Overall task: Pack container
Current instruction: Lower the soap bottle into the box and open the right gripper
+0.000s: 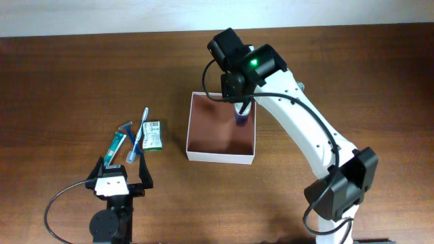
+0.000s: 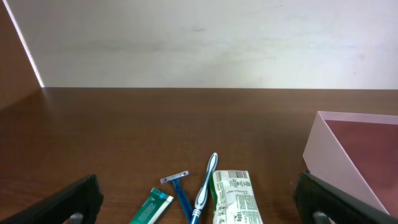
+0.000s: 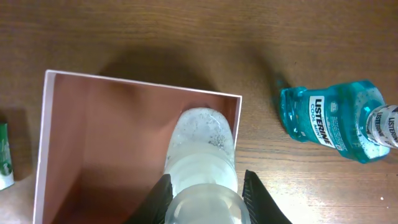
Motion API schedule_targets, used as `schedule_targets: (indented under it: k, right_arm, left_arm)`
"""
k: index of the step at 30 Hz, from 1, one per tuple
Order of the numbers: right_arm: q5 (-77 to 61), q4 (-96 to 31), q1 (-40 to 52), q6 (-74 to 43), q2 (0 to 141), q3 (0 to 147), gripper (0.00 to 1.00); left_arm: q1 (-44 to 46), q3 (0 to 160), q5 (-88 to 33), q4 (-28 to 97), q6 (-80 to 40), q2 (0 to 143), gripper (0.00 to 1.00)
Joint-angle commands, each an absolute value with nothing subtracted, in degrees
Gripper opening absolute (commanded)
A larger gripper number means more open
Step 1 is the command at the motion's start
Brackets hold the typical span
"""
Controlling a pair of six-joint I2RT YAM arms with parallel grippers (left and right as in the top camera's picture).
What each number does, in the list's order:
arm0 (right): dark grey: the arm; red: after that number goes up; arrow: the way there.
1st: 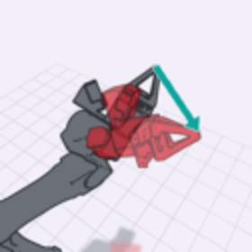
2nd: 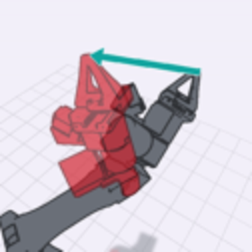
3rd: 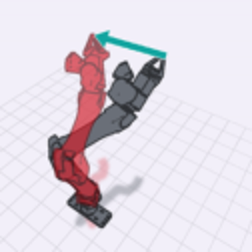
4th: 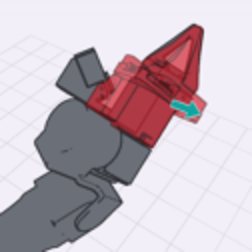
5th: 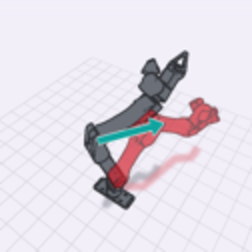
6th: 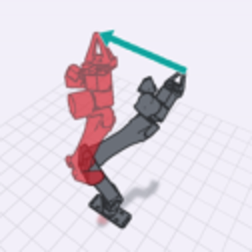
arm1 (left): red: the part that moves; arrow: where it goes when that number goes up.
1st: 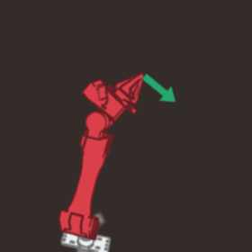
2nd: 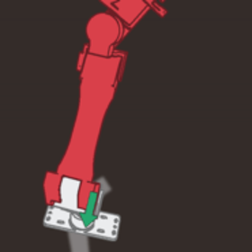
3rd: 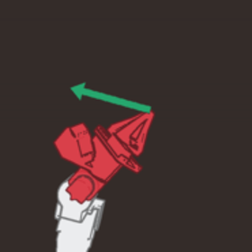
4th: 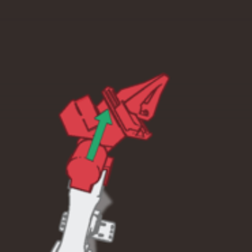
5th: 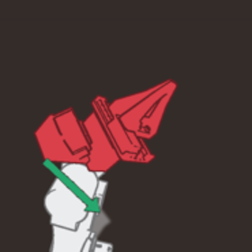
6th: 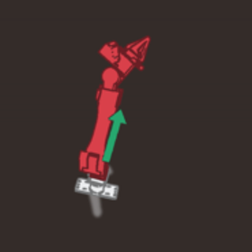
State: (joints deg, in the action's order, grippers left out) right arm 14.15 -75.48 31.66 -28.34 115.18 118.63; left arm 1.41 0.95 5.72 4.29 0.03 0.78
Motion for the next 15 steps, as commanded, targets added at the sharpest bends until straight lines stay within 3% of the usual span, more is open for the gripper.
schedule_targets:
  k: [1, 15]
  right_arm:
    - [16.7, -74.7, 30.3, -29.5, 115.6, 120.4, 0.23]
    - [15.7, -73.8, 28.0, -29.5, 118.6, 120.2, 0.23]
  left_arm:
    - [1.1, 0.5, 4.7, 4.2, 0.7, 0.3, 0.99]
    - [1.1, 0.5, 4.7, 4.2, 0.7, 0.3, 0.99]
